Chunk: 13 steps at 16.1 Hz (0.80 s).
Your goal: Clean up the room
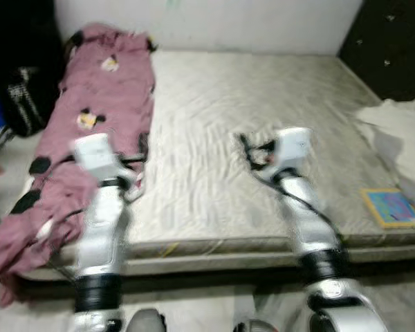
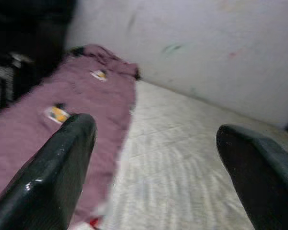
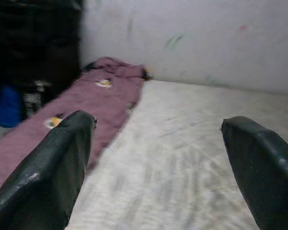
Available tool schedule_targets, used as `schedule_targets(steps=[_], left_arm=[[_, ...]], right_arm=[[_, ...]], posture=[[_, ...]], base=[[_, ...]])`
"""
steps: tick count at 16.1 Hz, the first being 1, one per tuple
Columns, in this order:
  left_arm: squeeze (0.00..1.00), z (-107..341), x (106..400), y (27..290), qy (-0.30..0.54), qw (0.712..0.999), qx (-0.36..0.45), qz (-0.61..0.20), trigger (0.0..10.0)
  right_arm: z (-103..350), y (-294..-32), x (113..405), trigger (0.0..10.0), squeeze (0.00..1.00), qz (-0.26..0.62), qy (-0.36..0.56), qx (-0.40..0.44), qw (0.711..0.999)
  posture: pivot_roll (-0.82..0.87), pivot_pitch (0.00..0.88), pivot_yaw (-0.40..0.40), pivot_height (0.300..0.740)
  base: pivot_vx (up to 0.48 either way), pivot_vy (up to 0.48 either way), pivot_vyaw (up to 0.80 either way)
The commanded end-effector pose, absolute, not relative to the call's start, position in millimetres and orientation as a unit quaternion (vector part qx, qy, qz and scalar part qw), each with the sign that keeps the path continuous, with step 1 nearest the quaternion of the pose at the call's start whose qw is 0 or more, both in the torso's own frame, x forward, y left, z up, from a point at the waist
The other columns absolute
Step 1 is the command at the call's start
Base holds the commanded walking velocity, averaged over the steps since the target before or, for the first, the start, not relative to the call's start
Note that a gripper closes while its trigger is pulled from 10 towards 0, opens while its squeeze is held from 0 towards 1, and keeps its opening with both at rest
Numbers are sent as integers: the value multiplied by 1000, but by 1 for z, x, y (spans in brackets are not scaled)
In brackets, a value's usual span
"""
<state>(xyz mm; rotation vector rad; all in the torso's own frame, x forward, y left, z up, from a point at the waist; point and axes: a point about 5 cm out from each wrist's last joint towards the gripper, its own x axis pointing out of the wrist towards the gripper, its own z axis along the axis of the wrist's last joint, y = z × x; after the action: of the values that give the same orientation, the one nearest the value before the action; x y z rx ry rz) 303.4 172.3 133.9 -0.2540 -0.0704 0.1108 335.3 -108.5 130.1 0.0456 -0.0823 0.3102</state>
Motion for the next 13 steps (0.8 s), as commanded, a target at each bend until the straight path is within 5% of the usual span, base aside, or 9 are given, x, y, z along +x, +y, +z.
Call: schedule_targets(steps=[1, 13], left_arm=[[0, 137, 306, 161, -38, 990, -133, 41, 10000], [0, 138, 305, 162, -41, 990, -131, 45, 10000]], right_arm=[[131, -123, 337, 10000, 0, 136, -38, 13, 990], [130, -121, 337, 10000, 0, 145, -36, 10, 989]], posture=[[36, 0, -51, 740], [36, 0, -53, 740]], base=[[0, 450, 0], [0, 447, 0]])
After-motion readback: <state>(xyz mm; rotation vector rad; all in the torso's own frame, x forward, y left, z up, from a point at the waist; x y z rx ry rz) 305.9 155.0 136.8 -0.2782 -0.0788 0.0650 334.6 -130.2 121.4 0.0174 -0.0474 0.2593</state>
